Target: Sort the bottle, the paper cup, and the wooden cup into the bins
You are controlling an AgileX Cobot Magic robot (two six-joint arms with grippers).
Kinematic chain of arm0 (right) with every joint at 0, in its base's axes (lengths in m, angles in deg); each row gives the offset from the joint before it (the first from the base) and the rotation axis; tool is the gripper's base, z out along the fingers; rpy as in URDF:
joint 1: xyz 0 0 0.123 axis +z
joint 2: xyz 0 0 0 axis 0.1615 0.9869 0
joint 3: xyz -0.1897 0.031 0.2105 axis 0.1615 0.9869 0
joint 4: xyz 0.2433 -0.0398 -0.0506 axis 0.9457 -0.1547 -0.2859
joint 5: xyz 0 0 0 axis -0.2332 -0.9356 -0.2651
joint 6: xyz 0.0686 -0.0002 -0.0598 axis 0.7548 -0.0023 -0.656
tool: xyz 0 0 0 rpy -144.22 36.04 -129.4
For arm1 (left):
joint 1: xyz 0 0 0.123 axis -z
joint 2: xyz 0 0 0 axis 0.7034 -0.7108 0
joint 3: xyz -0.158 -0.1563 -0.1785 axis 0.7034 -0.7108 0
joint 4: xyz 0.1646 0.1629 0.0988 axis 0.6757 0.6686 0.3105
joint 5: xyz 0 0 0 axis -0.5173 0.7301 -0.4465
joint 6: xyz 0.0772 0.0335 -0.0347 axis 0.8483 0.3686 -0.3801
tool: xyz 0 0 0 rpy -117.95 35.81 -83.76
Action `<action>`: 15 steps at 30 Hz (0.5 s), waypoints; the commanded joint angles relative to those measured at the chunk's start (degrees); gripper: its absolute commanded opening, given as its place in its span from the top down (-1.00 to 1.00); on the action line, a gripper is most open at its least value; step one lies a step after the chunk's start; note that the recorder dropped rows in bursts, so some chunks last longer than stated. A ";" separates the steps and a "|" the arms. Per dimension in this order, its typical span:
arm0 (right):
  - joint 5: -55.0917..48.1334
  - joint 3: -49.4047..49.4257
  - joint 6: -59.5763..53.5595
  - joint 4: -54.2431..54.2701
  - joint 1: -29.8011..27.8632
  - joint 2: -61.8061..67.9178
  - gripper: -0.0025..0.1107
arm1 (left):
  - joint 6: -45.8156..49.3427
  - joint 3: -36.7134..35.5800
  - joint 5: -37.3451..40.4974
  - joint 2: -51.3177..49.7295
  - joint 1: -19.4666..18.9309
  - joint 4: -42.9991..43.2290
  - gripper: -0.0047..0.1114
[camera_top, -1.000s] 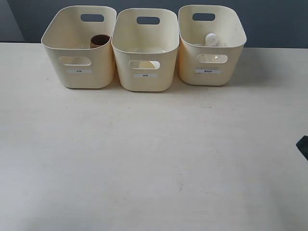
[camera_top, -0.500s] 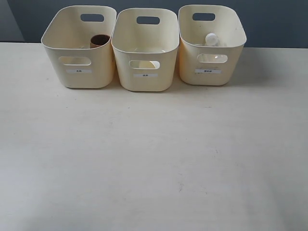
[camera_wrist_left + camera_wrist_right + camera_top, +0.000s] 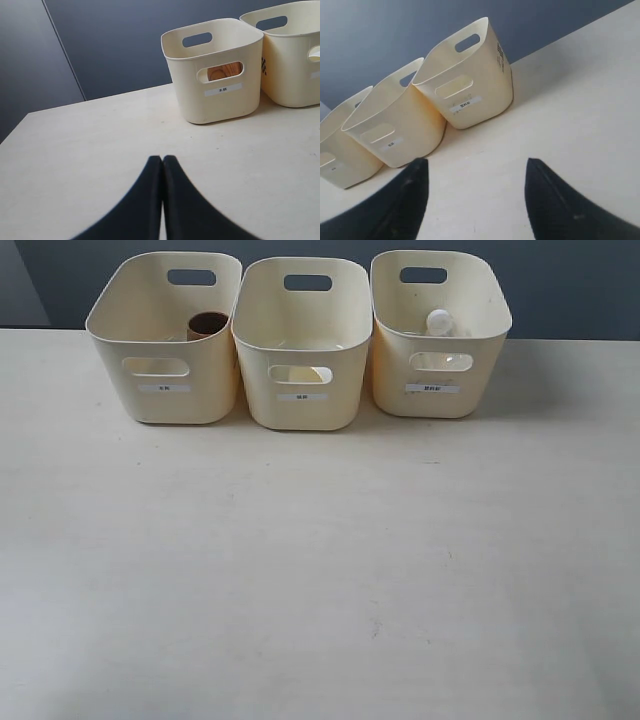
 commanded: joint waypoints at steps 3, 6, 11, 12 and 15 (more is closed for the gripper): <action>0.05 0.24 -0.46 -0.15 -0.26 -0.33 -0.02 | -0.11 -0.07 -0.32 0.28 0.18 0.00 0.92; 0.50 0.24 -0.79 -0.27 -0.26 -0.33 -0.02 | -0.11 -0.07 -0.32 0.28 0.18 0.00 0.92; 1.04 0.24 -11.29 5.28 -0.26 -0.33 -0.02 | -0.11 -0.07 -0.32 0.28 0.18 0.00 0.92; 1.45 0.24 -14.91 7.43 -0.26 -0.33 -0.02 | -0.11 -0.07 -0.32 0.28 0.18 0.00 0.92; 4.54 0.24 -30.66 17.37 -0.36 -0.33 -0.02 | -0.11 -0.07 -0.32 0.28 0.18 0.00 0.92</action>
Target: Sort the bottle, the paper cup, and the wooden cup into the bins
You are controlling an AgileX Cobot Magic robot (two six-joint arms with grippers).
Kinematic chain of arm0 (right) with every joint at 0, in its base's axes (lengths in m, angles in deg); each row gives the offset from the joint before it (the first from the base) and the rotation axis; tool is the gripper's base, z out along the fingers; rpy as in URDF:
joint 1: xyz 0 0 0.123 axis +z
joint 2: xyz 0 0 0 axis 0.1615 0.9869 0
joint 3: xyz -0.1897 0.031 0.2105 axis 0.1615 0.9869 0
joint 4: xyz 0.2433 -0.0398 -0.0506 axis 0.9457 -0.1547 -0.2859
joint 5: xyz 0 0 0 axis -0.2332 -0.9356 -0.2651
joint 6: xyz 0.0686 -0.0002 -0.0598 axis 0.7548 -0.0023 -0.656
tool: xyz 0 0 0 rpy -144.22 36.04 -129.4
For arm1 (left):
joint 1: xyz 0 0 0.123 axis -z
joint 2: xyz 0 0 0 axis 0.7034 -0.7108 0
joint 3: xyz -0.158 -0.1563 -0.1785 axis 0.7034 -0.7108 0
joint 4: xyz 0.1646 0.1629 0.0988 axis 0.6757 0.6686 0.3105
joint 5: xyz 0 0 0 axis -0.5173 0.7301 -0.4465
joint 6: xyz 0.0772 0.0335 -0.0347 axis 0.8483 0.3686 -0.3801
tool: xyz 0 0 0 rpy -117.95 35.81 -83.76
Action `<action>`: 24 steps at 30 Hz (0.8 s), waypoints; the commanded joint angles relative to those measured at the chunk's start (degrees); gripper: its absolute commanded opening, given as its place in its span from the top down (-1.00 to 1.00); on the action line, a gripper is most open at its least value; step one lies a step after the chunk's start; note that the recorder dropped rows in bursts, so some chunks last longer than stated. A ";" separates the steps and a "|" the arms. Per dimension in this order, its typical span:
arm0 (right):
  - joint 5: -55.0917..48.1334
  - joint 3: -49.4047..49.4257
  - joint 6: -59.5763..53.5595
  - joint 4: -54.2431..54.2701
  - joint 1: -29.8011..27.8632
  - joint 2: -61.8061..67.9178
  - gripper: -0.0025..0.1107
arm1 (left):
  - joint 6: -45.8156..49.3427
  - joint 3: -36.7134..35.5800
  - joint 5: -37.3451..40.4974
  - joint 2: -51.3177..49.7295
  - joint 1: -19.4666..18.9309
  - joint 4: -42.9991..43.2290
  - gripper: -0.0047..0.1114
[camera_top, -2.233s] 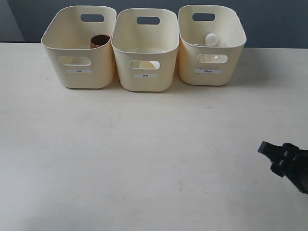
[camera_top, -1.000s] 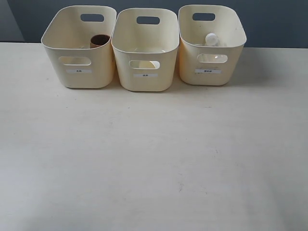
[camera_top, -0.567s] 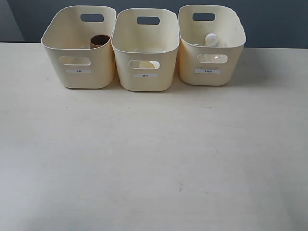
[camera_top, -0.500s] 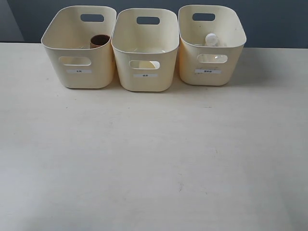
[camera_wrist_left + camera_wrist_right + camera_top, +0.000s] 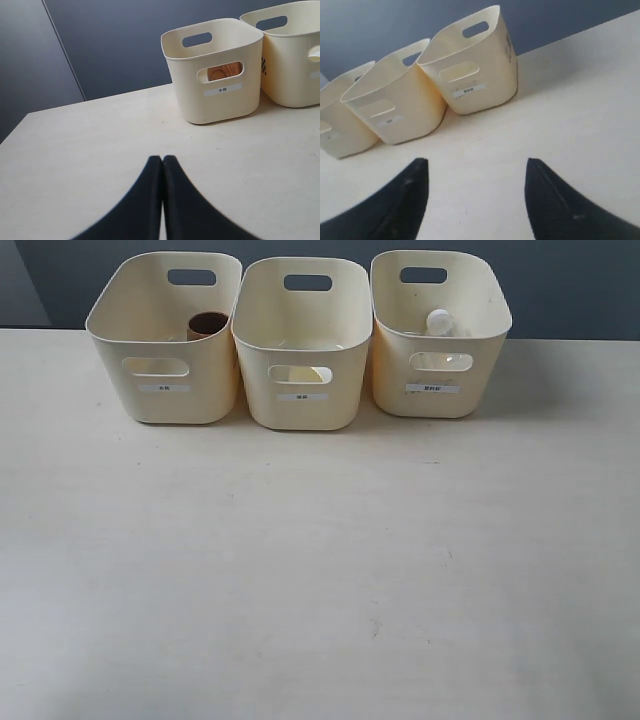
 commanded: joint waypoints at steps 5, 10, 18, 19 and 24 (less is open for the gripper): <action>7.18 0.24 -51.17 34.18 -0.36 -0.33 -0.02 | -0.11 -0.07 -0.32 0.28 0.18 0.00 0.92; 8.83 0.24 -65.73 44.93 -0.36 -0.33 -0.02 | -0.11 -0.07 -0.32 0.28 0.18 0.00 0.92; 8.94 0.24 -65.33 45.46 -0.36 -0.33 -0.02 | -0.11 -0.07 -0.32 0.28 0.18 0.00 0.92; 8.94 0.24 -65.33 45.84 -0.36 -0.33 -0.02 | -0.11 -0.07 -0.32 0.28 0.18 0.00 0.92; 8.94 0.24 -65.33 46.34 -0.36 -0.33 -0.02 | -0.11 -0.07 -0.32 0.28 0.18 0.00 0.92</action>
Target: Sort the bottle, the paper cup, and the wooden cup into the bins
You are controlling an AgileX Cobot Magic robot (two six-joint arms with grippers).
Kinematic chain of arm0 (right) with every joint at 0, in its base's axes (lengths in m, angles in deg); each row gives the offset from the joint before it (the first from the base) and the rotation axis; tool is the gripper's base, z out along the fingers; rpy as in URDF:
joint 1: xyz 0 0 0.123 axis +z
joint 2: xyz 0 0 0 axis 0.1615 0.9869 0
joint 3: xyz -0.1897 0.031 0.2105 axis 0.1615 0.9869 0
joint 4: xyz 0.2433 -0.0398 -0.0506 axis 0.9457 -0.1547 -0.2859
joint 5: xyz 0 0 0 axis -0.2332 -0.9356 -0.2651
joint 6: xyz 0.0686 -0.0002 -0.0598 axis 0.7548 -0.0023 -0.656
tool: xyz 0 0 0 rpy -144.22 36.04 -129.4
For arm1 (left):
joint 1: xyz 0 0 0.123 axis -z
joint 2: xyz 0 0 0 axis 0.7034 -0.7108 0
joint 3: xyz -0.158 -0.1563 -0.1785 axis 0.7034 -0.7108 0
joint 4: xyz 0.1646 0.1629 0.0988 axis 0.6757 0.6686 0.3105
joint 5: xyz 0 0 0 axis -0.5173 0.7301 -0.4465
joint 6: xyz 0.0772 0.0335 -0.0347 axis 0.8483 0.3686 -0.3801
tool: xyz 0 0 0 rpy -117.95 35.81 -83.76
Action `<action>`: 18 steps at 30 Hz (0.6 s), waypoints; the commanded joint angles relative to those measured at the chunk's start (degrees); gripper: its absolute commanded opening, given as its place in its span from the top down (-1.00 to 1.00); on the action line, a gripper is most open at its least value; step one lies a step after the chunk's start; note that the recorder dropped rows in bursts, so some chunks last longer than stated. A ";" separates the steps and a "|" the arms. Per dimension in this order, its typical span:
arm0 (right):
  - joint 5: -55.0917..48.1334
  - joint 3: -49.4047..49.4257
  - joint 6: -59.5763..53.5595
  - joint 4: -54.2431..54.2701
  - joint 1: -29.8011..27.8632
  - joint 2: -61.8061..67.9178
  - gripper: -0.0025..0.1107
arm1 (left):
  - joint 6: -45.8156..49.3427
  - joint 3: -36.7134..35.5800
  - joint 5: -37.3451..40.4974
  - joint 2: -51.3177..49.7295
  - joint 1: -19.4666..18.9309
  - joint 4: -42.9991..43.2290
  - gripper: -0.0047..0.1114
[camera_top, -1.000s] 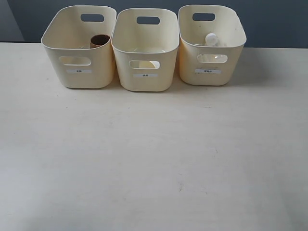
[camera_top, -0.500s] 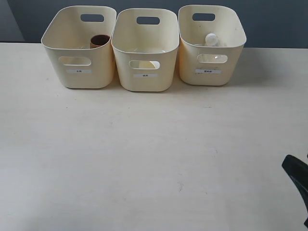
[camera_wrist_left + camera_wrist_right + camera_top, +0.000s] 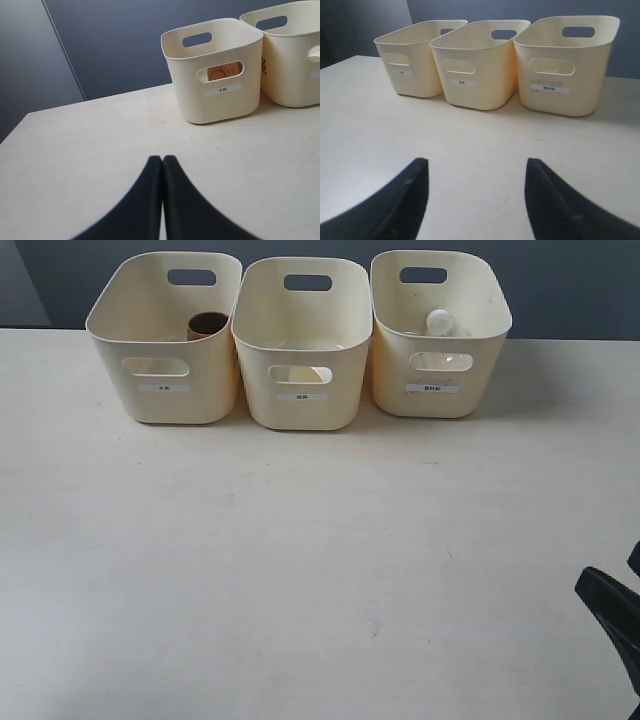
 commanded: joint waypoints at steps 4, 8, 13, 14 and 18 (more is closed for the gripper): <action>0.66 0.12 -0.46 0.35 -1.77 -0.33 -0.02 | -0.11 -0.07 -0.21 0.28 0.18 0.00 0.92; -2.30 0.12 -0.46 0.35 -9.01 -0.33 -0.02 | -0.11 -0.07 -0.30 0.28 0.18 0.00 0.92; -2.27 0.12 -0.46 0.60 -21.05 -0.33 -0.02 | -0.11 -0.07 -0.30 0.28 0.18 0.00 0.92; -2.27 0.12 -0.46 0.60 -23.05 -0.33 -0.02 | -0.11 -0.07 -0.30 0.28 0.18 0.00 0.92; -2.27 0.12 -0.46 1.09 -26.97 -0.33 -0.02 | -0.11 -0.07 -0.30 0.28 0.18 0.00 0.92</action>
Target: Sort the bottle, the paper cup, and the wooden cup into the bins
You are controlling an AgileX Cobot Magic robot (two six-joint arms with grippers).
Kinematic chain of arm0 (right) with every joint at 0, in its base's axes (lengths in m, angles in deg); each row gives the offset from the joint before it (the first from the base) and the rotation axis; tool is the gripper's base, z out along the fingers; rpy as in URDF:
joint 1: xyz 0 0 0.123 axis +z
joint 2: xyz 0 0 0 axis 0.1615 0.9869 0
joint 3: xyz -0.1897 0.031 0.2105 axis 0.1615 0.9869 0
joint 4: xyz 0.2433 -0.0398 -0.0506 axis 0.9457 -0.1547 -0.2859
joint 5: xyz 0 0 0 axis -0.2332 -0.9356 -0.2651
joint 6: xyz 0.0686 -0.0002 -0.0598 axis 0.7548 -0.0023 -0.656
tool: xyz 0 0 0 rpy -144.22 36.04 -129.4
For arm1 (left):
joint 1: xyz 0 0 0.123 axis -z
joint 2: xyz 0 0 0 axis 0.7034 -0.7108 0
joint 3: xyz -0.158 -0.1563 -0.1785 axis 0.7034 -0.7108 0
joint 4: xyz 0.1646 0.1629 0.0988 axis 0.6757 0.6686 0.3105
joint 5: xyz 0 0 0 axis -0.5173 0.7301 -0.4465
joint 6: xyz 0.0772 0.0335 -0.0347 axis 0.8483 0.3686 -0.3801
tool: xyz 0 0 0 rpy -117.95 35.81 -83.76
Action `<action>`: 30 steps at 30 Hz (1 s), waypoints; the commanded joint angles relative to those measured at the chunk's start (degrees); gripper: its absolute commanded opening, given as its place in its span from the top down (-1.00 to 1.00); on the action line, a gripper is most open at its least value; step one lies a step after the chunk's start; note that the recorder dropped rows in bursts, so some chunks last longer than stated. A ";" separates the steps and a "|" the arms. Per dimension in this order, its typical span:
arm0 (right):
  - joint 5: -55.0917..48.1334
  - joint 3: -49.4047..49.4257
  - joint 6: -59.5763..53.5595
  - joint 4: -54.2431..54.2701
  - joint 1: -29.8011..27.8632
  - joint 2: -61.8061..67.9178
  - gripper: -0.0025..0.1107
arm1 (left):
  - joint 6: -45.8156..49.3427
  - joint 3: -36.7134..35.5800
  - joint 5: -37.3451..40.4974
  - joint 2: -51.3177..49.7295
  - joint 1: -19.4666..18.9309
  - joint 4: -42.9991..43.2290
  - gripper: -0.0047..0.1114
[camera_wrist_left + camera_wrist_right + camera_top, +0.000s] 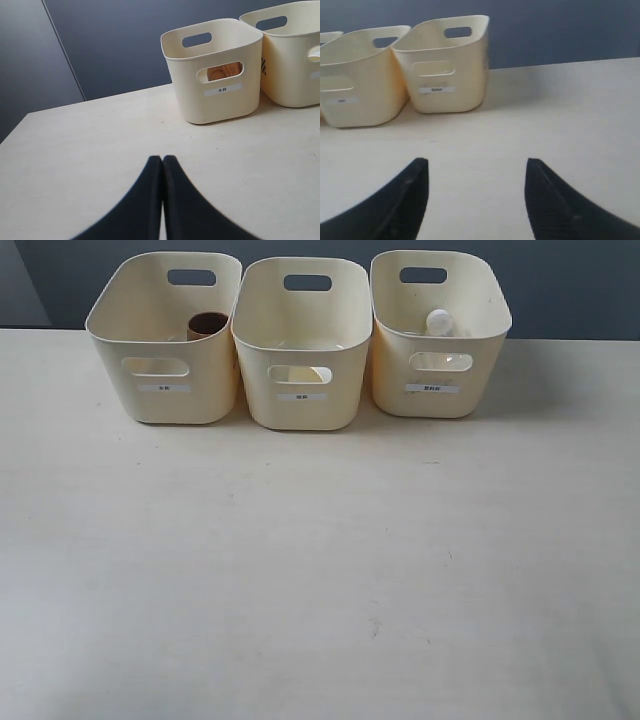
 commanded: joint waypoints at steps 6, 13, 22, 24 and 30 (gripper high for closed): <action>0.15 0.12 -0.42 0.52 -3.43 -0.33 -0.02 | -0.11 -0.07 -0.30 0.28 0.18 0.00 0.92; 0.15 0.12 -0.86 0.35 -3.43 -0.33 -0.02 | -0.11 -0.07 -0.30 0.28 0.18 0.00 0.92; 0.15 0.12 -0.85 2.97 -3.43 -0.33 -0.02 | -0.11 -0.07 -0.30 0.28 0.18 0.00 0.92; 0.15 0.12 -0.85 3.16 -3.43 -0.33 -0.02 | -0.11 -0.07 -0.30 0.28 0.18 0.00 0.92; 0.15 0.12 -0.85 3.16 -3.43 -0.33 -0.02 | -0.11 -0.07 -0.30 0.28 0.18 0.00 0.92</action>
